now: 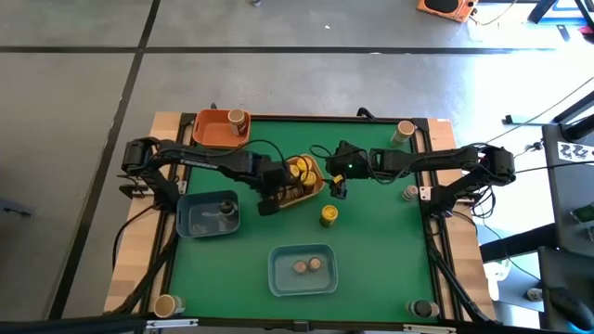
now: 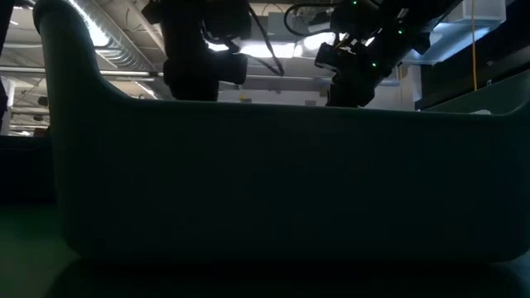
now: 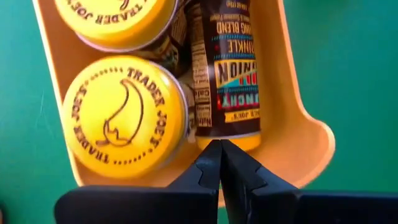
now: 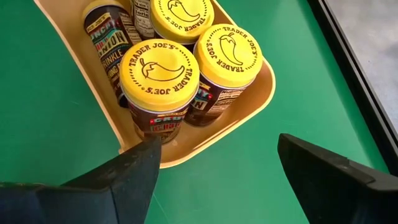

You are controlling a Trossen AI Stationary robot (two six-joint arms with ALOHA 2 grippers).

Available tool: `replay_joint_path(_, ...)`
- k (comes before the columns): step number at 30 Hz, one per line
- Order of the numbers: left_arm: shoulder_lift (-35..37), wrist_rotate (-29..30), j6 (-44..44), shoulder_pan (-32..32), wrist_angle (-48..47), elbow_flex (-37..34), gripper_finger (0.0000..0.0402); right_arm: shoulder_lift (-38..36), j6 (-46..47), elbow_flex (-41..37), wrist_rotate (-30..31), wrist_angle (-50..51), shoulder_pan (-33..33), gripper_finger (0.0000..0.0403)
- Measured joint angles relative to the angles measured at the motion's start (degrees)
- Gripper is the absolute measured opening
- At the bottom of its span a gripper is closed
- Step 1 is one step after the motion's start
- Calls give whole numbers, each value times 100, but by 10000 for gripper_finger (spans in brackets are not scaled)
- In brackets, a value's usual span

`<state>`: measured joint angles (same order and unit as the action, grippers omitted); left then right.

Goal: Sort spices by type
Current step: Adjust the yellow seasoning bottle into the yellow bin

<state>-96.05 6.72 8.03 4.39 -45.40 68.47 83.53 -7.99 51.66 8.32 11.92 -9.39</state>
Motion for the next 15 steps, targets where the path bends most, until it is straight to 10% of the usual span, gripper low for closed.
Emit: replay_joint_path(15, 30, -11, -3, -223, 162, 0, 5, -23, -1, 2, -6, 145, 8, 321)
